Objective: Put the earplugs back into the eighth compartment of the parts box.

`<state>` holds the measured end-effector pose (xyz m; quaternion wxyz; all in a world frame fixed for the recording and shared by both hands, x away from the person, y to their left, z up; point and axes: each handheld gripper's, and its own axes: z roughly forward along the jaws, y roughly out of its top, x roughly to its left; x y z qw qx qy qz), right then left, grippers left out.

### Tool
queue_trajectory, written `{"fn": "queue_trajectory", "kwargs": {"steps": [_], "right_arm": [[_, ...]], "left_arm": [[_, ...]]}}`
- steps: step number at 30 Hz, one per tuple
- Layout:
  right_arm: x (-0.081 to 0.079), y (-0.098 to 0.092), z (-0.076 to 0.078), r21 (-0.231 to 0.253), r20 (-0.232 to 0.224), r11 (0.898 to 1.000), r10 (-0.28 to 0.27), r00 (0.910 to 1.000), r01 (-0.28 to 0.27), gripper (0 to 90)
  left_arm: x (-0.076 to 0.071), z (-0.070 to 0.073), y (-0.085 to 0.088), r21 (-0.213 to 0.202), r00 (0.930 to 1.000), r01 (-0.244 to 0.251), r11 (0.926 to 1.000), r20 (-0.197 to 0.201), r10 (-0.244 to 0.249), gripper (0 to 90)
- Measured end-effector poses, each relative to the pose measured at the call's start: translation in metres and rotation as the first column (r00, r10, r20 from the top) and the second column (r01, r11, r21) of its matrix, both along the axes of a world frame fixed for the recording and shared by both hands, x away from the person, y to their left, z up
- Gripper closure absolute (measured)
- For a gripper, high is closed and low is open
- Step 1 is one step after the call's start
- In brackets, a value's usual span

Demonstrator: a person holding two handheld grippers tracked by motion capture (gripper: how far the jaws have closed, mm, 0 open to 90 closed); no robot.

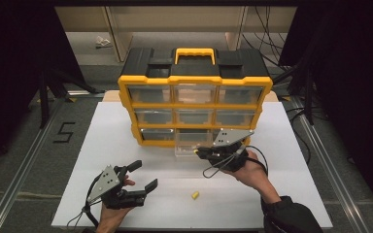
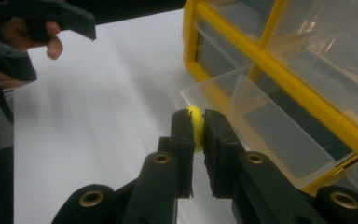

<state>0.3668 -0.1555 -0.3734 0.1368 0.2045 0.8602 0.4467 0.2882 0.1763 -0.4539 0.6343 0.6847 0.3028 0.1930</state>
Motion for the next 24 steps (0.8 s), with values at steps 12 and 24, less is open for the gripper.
{"fn": "queue_trajectory", "kwargs": {"steps": [12,24], "right_arm": [[0.013,-0.002,0.001,0.026,0.014,0.996,-0.082,0.9966,0.081,82.7],[0.028,-0.001,-0.009,0.006,-0.005,0.991,-0.135,0.9908,0.135,82.1]], "left_arm": [[0.000,0.000,0.000,0.002,1.0000,0.000,1.0000,0.002,0.000,16.7],[0.000,0.000,0.000,0.001,1.0000,0.000,1.0000,0.004,0.000,16.8]]}}
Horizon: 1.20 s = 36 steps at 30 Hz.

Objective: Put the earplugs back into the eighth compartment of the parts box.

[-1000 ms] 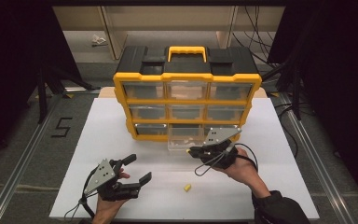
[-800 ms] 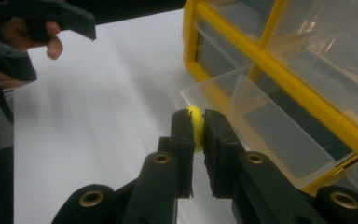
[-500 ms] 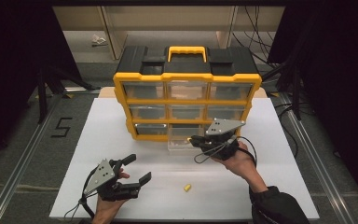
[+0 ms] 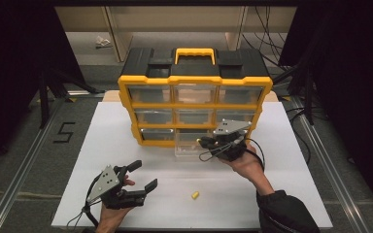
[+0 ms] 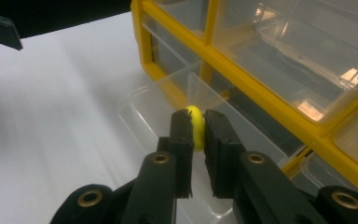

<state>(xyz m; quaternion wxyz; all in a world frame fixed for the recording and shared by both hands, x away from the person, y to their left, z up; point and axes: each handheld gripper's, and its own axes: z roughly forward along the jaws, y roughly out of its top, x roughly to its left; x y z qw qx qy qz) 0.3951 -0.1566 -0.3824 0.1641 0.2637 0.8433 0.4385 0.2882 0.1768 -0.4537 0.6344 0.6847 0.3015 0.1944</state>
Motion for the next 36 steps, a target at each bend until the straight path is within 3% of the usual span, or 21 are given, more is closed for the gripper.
{"fn": "queue_trajectory", "kwargs": {"steps": [8,13,16,22,25,30,36], "right_arm": [[0.008,-0.001,-0.005,0.003,-0.016,1.000,-0.029,0.9995,0.029,78.8],[0.011,-0.001,-0.006,0.014,-0.033,0.999,-0.039,0.9987,0.039,64.8],[0.010,0.000,-0.004,0.014,-0.036,0.999,-0.039,0.9986,0.040,61.2],[0.007,-0.002,0.003,0.057,-0.022,0.997,-0.046,0.9987,0.047,47.6],[0.000,-0.002,0.009,0.092,-0.015,0.995,-0.027,0.9995,0.028,41.4],[-0.010,0.002,0.012,0.097,0.003,0.995,0.010,0.9999,-0.011,36.6],[-0.025,0.013,0.011,0.056,0.002,0.995,0.083,0.9965,-0.083,32.7]], "left_arm": [[0.000,0.000,0.000,-0.001,1.0000,0.001,1.0000,0.000,-0.001,16.9],[0.000,0.000,0.000,-0.002,1.0000,0.001,1.0000,0.000,-0.001,16.9],[0.000,0.000,0.000,-0.001,1.0000,0.001,1.0000,0.001,-0.001,16.9],[0.000,0.000,0.000,-0.003,1.0000,0.002,1.0000,0.002,-0.002,16.9],[0.000,0.000,0.000,-0.005,1.0000,0.001,1.0000,0.001,-0.001,16.9],[0.000,0.001,0.000,-0.009,1.0000,0.001,1.0000,0.000,-0.001,16.9],[-0.001,0.001,0.001,-0.010,1.0000,0.002,0.9999,0.001,-0.002,16.9]]}}
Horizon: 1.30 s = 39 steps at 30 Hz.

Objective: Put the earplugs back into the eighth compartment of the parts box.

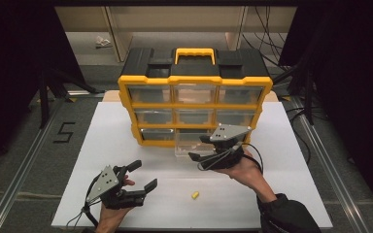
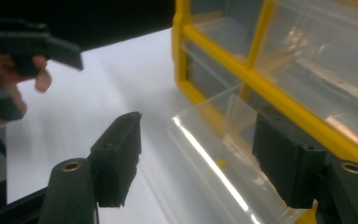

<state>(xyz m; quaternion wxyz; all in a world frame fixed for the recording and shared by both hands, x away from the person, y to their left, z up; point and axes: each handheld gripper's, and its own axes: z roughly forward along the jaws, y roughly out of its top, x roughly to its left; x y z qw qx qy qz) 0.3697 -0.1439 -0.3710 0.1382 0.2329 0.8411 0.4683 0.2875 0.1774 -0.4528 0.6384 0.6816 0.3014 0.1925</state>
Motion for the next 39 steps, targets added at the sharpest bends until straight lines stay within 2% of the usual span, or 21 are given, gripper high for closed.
{"fn": "queue_trajectory", "kwargs": {"steps": [10,19,28,39], "right_arm": [[-0.013,0.002,-0.003,-0.026,-0.011,0.999,0.030,0.9995,-0.030,30.6],[-0.018,0.003,-0.008,-0.045,-0.025,0.998,0.047,0.9986,-0.048,29.7],[-0.024,0.009,-0.021,-0.091,-0.056,0.993,0.071,0.9959,-0.076,29.5],[-0.028,0.018,-0.041,-0.163,-0.105,0.981,0.091,0.9903,-0.108,29.6]], "left_arm": [[0.000,0.000,0.000,0.000,1.0000,0.001,1.0000,0.000,-0.001,16.9],[0.000,0.000,0.000,-0.001,1.0000,0.001,1.0000,0.001,-0.001,16.9],[0.000,0.000,0.000,-0.003,1.0000,0.002,1.0000,0.000,-0.002,16.9],[0.000,0.000,0.000,-0.006,1.0000,0.004,1.0000,0.000,-0.004,16.9]]}}
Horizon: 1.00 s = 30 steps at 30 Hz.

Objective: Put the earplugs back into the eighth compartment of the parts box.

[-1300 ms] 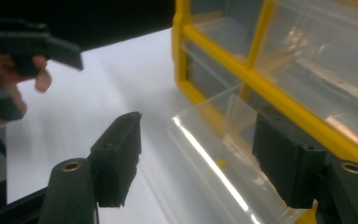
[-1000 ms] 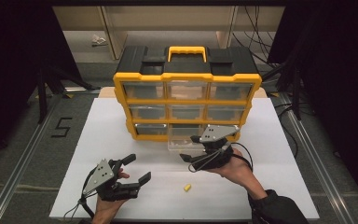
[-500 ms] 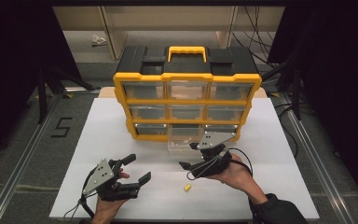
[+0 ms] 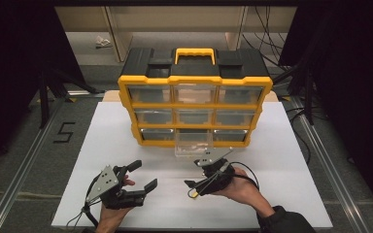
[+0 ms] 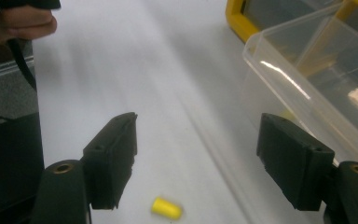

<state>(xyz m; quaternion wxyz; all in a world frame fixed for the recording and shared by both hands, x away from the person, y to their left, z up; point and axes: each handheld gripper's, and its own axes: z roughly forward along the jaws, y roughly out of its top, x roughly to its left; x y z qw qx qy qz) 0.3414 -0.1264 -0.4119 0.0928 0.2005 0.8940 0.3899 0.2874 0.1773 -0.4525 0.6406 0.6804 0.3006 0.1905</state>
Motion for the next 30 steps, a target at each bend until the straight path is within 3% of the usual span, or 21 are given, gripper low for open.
{"fn": "queue_trajectory", "kwargs": {"steps": [6,14,30], "right_arm": [[0.000,0.002,-0.007,-0.037,-0.021,0.999,0.007,0.9998,-0.008,30.0],[0.003,0.006,-0.025,-0.137,-0.089,0.990,0.007,0.9960,-0.020,31.6],[0.003,0.013,-0.047,-0.230,-0.184,0.972,0.014,0.9829,-0.056,39.5]], "left_arm": [[0.000,0.000,0.000,-0.005,1.0000,0.000,1.0000,0.000,0.000,16.9],[0.000,0.000,0.000,-0.006,1.0000,0.001,1.0000,0.000,-0.001,16.9],[0.000,0.000,0.000,-0.003,1.0000,0.005,1.0000,0.001,-0.005,16.9]]}}
